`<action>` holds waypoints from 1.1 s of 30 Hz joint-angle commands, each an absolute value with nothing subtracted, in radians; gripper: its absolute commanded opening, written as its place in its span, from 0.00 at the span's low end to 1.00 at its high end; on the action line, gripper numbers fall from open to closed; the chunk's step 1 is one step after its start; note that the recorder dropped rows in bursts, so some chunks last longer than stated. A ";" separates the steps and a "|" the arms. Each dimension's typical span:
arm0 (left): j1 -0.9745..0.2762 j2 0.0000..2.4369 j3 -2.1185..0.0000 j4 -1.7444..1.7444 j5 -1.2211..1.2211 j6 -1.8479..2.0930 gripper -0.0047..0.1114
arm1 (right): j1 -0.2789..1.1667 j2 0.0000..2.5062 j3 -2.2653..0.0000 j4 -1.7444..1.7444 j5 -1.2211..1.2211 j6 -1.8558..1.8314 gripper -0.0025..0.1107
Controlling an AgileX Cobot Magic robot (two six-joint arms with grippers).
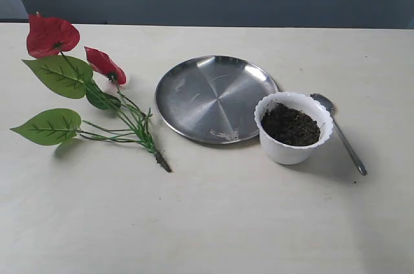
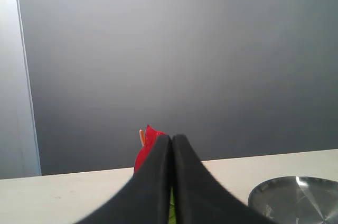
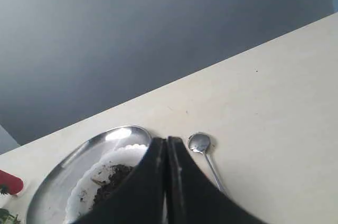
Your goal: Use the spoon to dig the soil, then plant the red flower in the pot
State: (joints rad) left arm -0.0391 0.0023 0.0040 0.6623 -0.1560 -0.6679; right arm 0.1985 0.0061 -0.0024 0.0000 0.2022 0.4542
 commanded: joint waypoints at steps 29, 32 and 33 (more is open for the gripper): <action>-0.044 0.000 0.000 0.659 -0.156 -0.670 0.04 | 0.201 0.000 0.000 0.237 -0.143 0.471 0.02; -0.044 0.000 0.000 0.659 -0.156 -0.670 0.04 | 0.201 0.000 0.000 0.245 -0.170 0.471 0.02; -0.044 0.000 0.000 0.659 -0.156 -0.670 0.04 | 0.201 0.000 0.000 0.249 -0.189 0.471 0.02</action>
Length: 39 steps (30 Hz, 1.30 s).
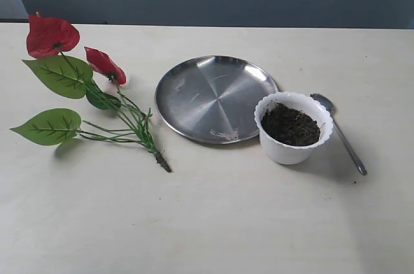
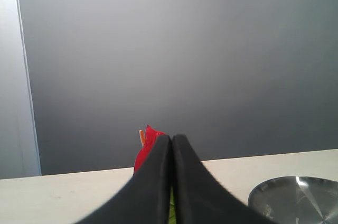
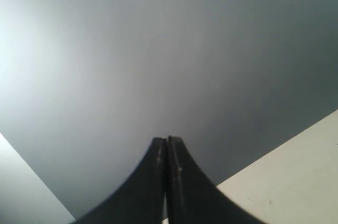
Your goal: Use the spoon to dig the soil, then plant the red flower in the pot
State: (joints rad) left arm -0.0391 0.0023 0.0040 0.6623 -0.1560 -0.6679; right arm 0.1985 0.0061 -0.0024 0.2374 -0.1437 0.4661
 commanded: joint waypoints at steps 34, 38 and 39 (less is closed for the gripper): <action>-0.044 0.000 0.000 0.659 -0.158 -0.670 0.04 | 0.335 1.477 -0.925 -0.221 0.836 0.171 0.02; -0.044 0.000 0.000 0.659 -0.158 -0.670 0.04 | 0.340 1.621 -0.925 -0.144 0.817 0.076 0.02; -0.044 0.000 0.000 0.659 -0.158 -0.670 0.04 | 0.340 1.643 -0.925 -0.144 0.813 0.076 0.02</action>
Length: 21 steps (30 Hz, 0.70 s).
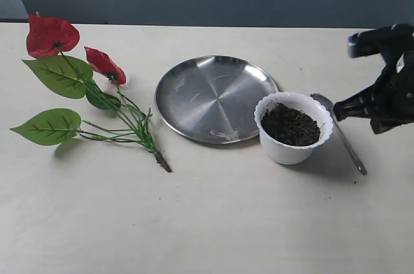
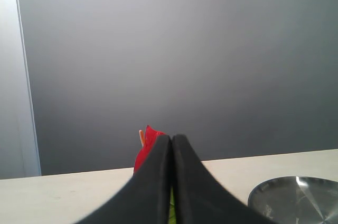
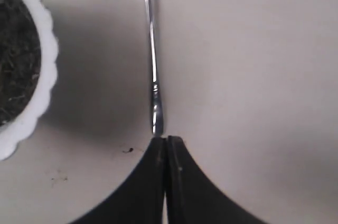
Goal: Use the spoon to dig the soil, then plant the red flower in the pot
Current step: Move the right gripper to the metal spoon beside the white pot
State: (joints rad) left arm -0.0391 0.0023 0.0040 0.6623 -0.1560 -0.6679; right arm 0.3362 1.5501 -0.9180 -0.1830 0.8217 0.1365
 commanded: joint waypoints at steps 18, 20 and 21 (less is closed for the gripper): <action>-0.044 0.000 0.000 0.659 -0.156 -0.670 0.04 | 0.340 1.734 -0.919 -0.216 0.765 0.078 0.37; -0.044 0.000 0.000 0.659 -0.156 -0.670 0.04 | 0.340 1.754 -0.919 -0.216 0.758 0.078 0.37; -0.044 0.000 0.000 0.659 -0.156 -0.670 0.04 | 0.340 1.764 -0.919 -0.216 0.749 0.078 0.37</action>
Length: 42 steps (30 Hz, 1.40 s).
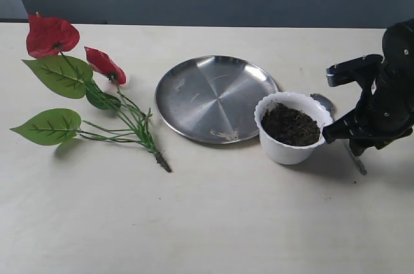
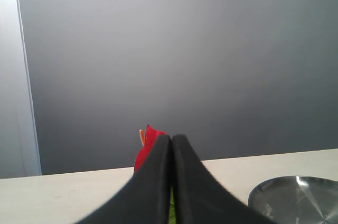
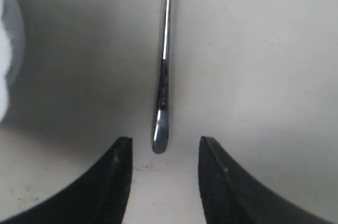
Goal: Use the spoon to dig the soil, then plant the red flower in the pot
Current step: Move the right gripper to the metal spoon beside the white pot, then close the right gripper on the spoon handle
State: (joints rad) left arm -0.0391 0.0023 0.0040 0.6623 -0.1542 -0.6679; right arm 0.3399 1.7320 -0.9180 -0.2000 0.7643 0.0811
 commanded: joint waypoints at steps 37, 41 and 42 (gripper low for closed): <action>-0.044 0.000 0.000 0.659 -0.158 -0.670 0.04 | 0.340 1.722 -0.919 -0.208 0.754 0.078 0.37; -0.044 0.000 0.000 0.659 -0.158 -0.670 0.04 | 0.340 1.722 -0.906 -0.230 0.724 0.078 0.37; -0.044 0.000 0.000 0.659 -0.158 -0.670 0.04 | 0.340 1.722 -0.894 -0.242 0.710 0.078 0.37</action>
State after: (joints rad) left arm -0.0391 0.0023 0.0040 0.6623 -0.1542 -0.6679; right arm 0.3418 1.7279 -0.9153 -0.2135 0.7380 0.0814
